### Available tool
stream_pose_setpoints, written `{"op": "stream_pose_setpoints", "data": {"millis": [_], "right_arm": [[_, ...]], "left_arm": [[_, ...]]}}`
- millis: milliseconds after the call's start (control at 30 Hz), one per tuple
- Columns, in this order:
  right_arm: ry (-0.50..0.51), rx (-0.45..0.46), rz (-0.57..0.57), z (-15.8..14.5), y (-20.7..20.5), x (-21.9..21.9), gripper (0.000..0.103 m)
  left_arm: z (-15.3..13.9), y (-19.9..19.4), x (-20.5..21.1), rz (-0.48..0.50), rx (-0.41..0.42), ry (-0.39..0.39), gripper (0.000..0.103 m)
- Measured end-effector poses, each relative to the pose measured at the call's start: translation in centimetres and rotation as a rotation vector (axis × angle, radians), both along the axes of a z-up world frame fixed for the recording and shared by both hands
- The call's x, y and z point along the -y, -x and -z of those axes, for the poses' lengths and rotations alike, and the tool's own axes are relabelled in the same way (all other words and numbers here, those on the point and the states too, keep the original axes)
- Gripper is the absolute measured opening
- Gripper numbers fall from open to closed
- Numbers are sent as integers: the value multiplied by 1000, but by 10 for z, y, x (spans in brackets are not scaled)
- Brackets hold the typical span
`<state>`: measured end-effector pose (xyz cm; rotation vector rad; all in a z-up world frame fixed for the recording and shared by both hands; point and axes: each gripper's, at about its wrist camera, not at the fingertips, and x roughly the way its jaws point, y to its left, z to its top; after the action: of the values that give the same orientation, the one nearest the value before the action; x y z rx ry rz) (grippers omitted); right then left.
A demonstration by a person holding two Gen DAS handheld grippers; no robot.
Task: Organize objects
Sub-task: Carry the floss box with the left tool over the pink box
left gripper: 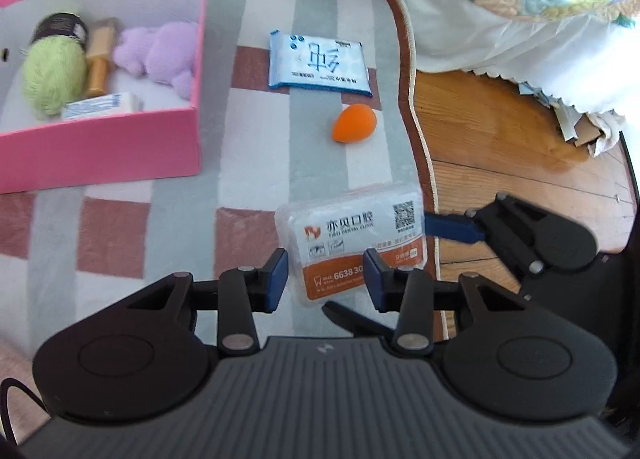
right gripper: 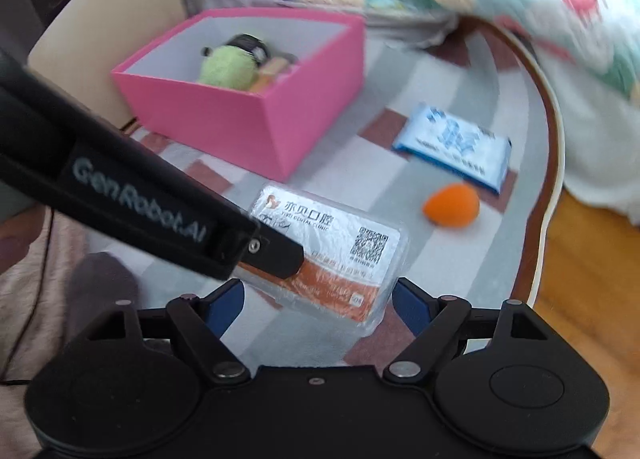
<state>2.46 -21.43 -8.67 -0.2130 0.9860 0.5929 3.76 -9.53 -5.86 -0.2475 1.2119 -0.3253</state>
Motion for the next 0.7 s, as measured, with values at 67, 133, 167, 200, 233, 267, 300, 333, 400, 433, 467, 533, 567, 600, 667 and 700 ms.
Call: {"op": "stream_pose_setpoints", "data": {"millis": [67,133,167,200,233,267,300,333,400,433,467,533,567,600,667,700], "right_arm": [[0,23,-20,-17,2,-6,86],[3,54,-45,-32,3,-14,86],[-3,66,-59,-41,3,-18,85],[-11,72,-71,-48,3,-22,85],[-23,75,-82,-55,3,-26,84],[-37,76,-91,-61,3,-30,84],[-44,84,-98,-67,4,-36,84],[-45,96,-109,-73,5,-42,81],[-40,129,-134,-85,8,-56,78],[-43,141,-145,-91,9,-63,75],[-49,148,-155,-97,8,-69,74],[-58,162,-166,-110,5,-83,69],[-62,168,-166,-116,2,-90,65],[-71,168,-159,-122,-1,-96,63],[-91,147,-128,-131,-13,-110,57],[-105,142,-126,-134,-18,-116,57]], "left_arm": [[-11,6,-12,-30,13,23,40],[-25,11,-24,-60,42,32,40],[-32,15,-31,-75,60,29,40],[-39,18,-38,-91,79,26,40],[-47,21,-45,-103,99,28,40],[-54,24,-53,-117,117,33,40],[-62,27,-60,-131,132,34,40],[-69,30,-68,-141,146,33,40],[-83,34,-82,-165,176,18,40],[-91,36,-90,-175,194,9,40],[-98,37,-98,-190,212,3,40],[-111,37,-116,-215,246,-4,40],[-117,36,-125,-226,263,-7,39],[-121,34,-134,-229,272,-11,39],[-129,27,-151,-241,287,-24,39],[-131,23,-158,-248,293,-31,39]]}}
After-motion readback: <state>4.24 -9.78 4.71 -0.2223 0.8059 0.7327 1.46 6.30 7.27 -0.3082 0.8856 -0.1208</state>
